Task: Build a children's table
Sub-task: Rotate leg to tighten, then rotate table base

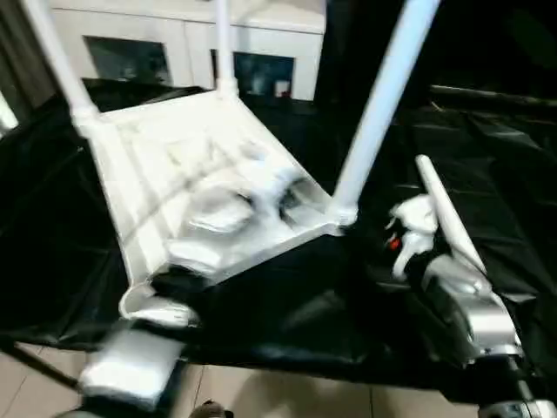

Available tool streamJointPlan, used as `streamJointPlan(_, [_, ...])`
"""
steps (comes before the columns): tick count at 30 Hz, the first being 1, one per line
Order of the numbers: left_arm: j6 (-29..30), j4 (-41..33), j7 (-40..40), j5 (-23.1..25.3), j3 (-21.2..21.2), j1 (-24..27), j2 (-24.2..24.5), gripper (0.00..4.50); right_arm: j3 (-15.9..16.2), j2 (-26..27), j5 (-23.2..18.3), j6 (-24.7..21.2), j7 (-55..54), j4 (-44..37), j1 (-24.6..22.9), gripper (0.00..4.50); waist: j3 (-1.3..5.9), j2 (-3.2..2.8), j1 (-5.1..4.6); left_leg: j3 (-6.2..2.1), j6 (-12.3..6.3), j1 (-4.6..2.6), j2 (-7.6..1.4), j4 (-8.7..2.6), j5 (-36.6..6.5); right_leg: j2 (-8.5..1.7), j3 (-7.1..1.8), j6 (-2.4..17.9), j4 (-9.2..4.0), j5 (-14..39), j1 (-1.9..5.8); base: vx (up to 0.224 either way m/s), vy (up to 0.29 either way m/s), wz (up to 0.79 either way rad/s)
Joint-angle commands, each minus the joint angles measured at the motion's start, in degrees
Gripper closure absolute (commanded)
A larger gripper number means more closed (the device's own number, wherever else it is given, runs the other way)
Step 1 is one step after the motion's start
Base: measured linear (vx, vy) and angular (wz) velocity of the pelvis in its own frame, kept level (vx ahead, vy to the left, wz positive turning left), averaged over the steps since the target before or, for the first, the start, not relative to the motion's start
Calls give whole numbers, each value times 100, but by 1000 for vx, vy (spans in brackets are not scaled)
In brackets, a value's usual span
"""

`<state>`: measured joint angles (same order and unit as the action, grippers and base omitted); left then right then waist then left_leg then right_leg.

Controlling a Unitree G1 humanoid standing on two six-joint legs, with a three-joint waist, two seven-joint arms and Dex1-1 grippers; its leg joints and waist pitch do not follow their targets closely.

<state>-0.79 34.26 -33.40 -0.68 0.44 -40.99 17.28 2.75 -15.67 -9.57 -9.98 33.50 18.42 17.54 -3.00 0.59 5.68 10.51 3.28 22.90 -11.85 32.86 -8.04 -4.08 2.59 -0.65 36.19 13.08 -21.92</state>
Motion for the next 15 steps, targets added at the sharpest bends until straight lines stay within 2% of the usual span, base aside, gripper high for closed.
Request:
streamJointPlan(1, [339,-542,81,374,95,235,396,308,157,122,153,-170,-91,129,81,122,397,-22,15,-74,-47,-195,-161,-332,-1240,-346,-186,1242,-399,49,199,0,0,0])
streamJointPlan(2, [339,-542,81,374,95,235,396,308,157,122,153,-170,-91,129,81,131,395,-33,4,-81,-43,-184,-165,-342,-1190,-346,-187,1238,-393,11,198,0,0,0])
streamJointPlan(5, [856,-1116,-13,673,156,514,955,308,297,230,311,-217,-199,295,155,163,388,-52,8,-57,-5,-199,-157,-336,-1145,-327,-191,1241,-386,-115,161,0,0,0])
streamJointPlan(6, [1262,-1406,-2,761,199,643,1198,308,348,290,348,-249,-275,390,215,163,388,-43,14,-63,21,-202,-167,-345,-1162,-340,-190,1243,-379,-96,165,0,0,0])
streamJointPlan(7, [1667,-1651,-12,959,187,769,1470,308,398,353,391,-248,-344,496,285,170,378,-70,1,-63,95,-211,-167,-363,-1237,-330,-186,1234,-372,26,145,0,0,0])
streamJointPlan(8, [1979,-1833,-87,1126,143,878,1719,308,433,413,421,-250,-398,586,350,194,364,-66,-17,-63,112,-199,-150,-370,-1274,-324,-190,1223,-381,114,149,0,0,0])
streamJointPlan(9, [2145,-1918,-118,1177,120,928,1824,308,443,442,437,-252,-421,628,383,194,358,-75,-7,-64,167,-220,-159,-375,-1393,-339,-201,1203,-401,290,130,0,0,0])
streamJointPlan(10, [2649,-2145,-238,1355,38,1070,2135,308,467,534,489,-247,-500,781,493,201,362,-85,-16,-76,219,-220,-160,-386,-1446,-345,-200,1190,-381,389,127,0,0,0])
streamJointPlan(11, [2864,-2275,-321,1438,2,1150,2292,308,472,592,522,-244,-551,887,568,204,348,-85,-39,-69,221,-207,-147,-397,-1459,-322,-204,1172,-398,441,120,0,0,0])
streamJointPlan(12, [2864,-2275,-321,1438,2,1150,2292,308,472,592,522,-244,-551,887,568,209,348,-91,-39,-72,274,-221,-145,-394,-1484,-331,-210,1162,-405,461,114,0,0,0])
streamJointPlan(13, [3227,-2451,-317,1598,3,1204,2426,308,485,663,575,-224,-632,1050,679,228,350,-80,-35,-64,295,-239,-154,-392,-1508,-332,-217,1187,-409,421,102,0,0,0])
streamJointPlan(14, [3330,-2486,-305,1644,6,1209,2454,308,489,681,589,-217,-653,1093,708,228,351,-91,-29,-64,308,-236,-153,-390,-1491,-332,-217,1201,-397,386,105,0,0,0])
streamJointPlan(15, [3488,-2509,-325,1977,-123,1236,2633,308,490,726,620,-186,-719,1220,790,245,356,-95,-17,-63,309,-236,-146,-386,-1457,-325,-216,1186,-396,315,103,0,0,0])
